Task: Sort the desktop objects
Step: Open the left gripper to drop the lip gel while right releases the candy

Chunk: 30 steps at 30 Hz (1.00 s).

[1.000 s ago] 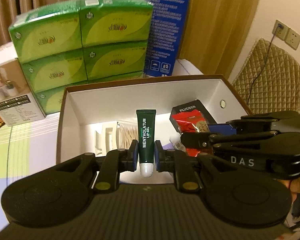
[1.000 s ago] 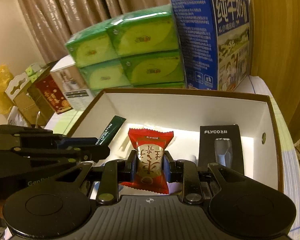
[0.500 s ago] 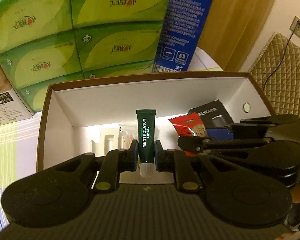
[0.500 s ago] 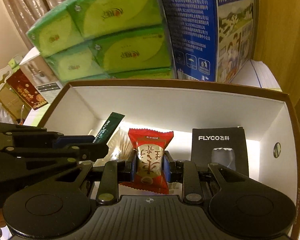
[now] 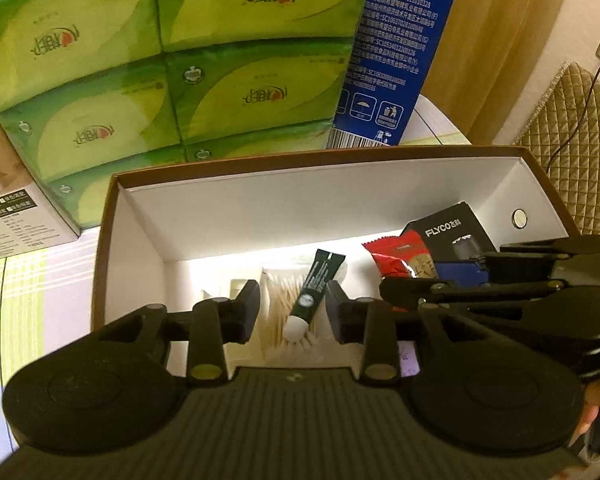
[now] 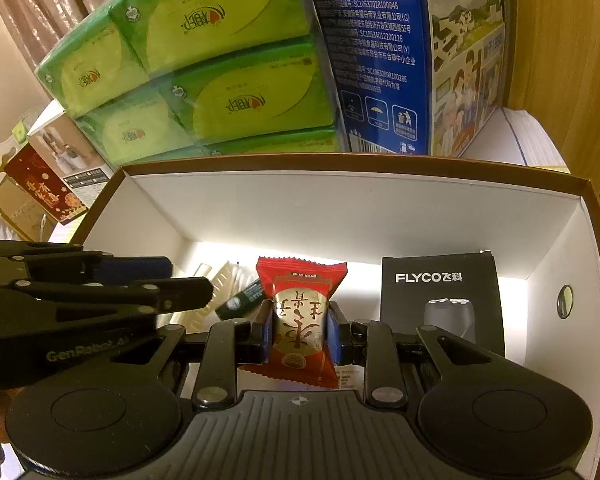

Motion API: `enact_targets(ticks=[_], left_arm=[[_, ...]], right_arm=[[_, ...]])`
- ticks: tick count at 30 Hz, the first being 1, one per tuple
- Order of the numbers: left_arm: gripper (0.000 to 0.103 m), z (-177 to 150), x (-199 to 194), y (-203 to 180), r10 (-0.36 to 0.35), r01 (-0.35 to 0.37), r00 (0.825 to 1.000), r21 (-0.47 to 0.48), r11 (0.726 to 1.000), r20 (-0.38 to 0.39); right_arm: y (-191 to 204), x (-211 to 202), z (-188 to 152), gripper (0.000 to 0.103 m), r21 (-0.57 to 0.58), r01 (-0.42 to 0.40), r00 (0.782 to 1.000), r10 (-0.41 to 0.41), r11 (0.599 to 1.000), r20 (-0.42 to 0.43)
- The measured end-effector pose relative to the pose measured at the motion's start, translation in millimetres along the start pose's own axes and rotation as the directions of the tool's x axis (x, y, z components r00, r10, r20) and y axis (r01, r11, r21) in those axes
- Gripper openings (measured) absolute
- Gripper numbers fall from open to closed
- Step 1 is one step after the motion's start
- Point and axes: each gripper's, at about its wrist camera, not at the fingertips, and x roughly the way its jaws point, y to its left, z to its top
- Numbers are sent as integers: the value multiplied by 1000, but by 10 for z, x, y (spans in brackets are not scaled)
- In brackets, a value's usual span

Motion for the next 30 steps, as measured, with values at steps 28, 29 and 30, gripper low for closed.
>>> enact_targets(ticks=[28,29,30], left_arm=[[89,-595,-1208,-250,109,-113,979,14,993,170],[91,-637,-1261,-266,115,-118,978,6,993,174],[92,-683,-1319,-281,121,-122,977,-7,993,176]], right_arm=[[132,-1421,-595,101,-67,-21,954,40,998,298],[145,-1477,-644,101,-72,-13,953,34,997,300],[158,-1542,-692,101,-77,-8,954,31,997,299]])
